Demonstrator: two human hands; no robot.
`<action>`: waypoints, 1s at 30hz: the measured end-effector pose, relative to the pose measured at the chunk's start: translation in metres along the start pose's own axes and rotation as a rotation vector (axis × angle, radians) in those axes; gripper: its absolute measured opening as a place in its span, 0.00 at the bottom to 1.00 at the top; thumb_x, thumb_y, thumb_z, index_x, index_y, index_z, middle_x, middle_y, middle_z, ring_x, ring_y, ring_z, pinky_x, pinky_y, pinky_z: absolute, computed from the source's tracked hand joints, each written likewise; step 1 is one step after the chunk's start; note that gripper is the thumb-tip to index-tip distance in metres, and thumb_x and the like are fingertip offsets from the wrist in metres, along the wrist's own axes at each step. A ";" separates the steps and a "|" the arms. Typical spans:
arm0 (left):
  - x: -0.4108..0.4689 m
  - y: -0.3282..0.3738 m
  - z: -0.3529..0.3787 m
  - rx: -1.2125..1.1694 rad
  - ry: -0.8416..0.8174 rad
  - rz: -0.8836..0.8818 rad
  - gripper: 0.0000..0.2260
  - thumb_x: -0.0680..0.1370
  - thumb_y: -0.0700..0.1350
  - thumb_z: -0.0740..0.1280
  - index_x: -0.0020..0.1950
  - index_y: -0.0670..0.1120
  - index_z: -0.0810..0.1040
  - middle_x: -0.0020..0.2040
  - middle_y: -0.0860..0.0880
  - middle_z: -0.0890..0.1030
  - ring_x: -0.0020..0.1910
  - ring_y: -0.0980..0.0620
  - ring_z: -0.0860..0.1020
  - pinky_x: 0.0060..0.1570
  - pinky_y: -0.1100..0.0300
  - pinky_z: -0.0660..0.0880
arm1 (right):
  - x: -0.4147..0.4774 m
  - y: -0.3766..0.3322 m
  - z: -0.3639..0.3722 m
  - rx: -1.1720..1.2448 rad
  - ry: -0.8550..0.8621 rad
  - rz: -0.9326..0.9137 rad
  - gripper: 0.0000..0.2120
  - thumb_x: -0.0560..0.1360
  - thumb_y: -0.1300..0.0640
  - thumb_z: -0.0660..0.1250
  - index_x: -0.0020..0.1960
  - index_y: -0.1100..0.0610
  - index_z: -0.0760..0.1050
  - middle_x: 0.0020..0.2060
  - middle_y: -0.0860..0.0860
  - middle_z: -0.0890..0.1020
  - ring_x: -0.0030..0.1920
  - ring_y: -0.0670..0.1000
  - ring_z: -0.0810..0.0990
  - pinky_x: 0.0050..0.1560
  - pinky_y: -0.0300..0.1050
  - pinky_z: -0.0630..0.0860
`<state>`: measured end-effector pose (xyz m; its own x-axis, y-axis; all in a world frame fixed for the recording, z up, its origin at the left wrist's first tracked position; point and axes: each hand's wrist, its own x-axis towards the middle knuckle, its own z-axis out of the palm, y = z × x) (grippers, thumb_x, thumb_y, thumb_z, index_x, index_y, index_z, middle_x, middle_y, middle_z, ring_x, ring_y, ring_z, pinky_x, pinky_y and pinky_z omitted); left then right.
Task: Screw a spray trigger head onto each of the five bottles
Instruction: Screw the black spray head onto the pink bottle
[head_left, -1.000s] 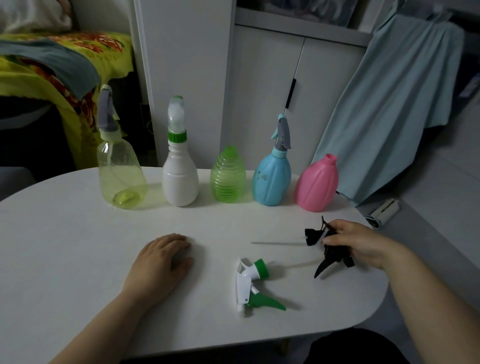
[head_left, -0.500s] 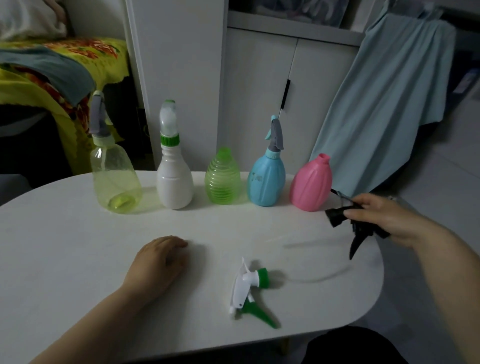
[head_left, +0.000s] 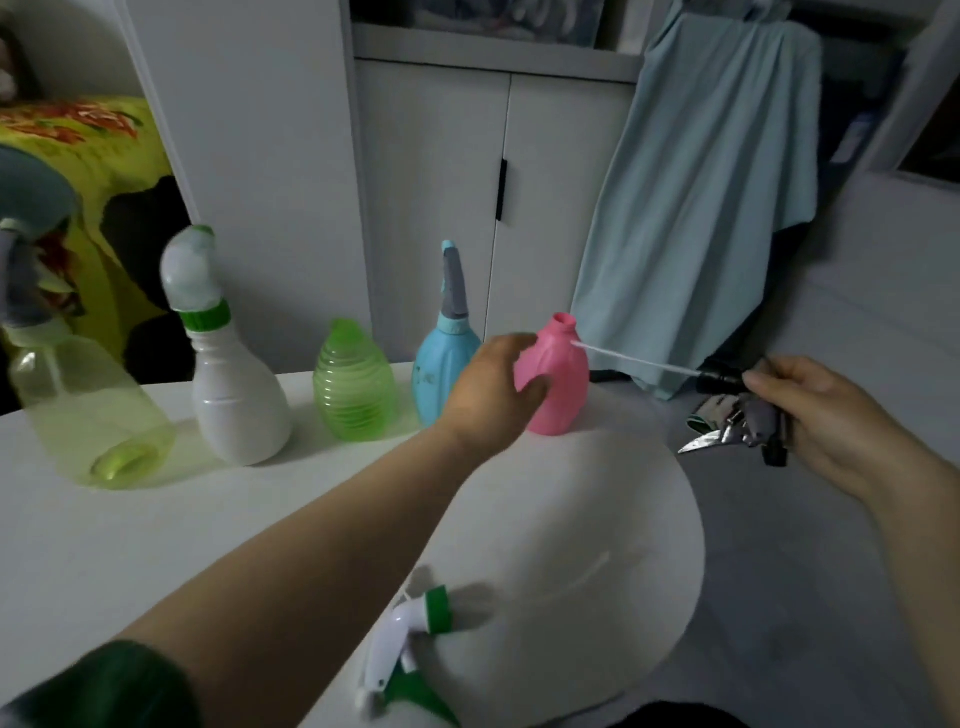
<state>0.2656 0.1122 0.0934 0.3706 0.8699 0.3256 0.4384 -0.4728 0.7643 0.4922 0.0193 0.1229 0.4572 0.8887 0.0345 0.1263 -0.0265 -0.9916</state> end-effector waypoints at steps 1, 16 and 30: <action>0.012 -0.001 0.007 -0.016 0.016 -0.045 0.22 0.73 0.41 0.65 0.65 0.42 0.65 0.66 0.42 0.71 0.63 0.45 0.70 0.60 0.60 0.64 | 0.003 0.002 -0.004 0.035 0.026 0.001 0.10 0.74 0.64 0.59 0.35 0.55 0.68 0.17 0.43 0.76 0.21 0.39 0.74 0.25 0.30 0.71; 0.070 -0.025 0.061 -0.042 -0.082 -0.255 0.45 0.64 0.45 0.75 0.71 0.46 0.49 0.67 0.44 0.69 0.64 0.40 0.69 0.64 0.44 0.66 | 0.017 0.017 -0.036 0.023 0.025 -0.055 0.10 0.72 0.67 0.61 0.43 0.53 0.74 0.28 0.51 0.82 0.28 0.41 0.80 0.30 0.30 0.76; -0.012 -0.027 0.017 -0.012 -0.103 -0.148 0.32 0.60 0.48 0.76 0.59 0.47 0.64 0.48 0.51 0.71 0.51 0.44 0.74 0.53 0.50 0.73 | -0.007 -0.018 -0.008 0.032 -0.074 -0.158 0.10 0.71 0.67 0.62 0.43 0.52 0.74 0.26 0.44 0.83 0.29 0.43 0.81 0.32 0.32 0.78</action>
<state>0.2635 0.1124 0.0595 0.3844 0.9108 0.1508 0.4852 -0.3383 0.8063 0.4937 0.0096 0.1412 0.3675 0.9121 0.1820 0.1629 0.1295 -0.9781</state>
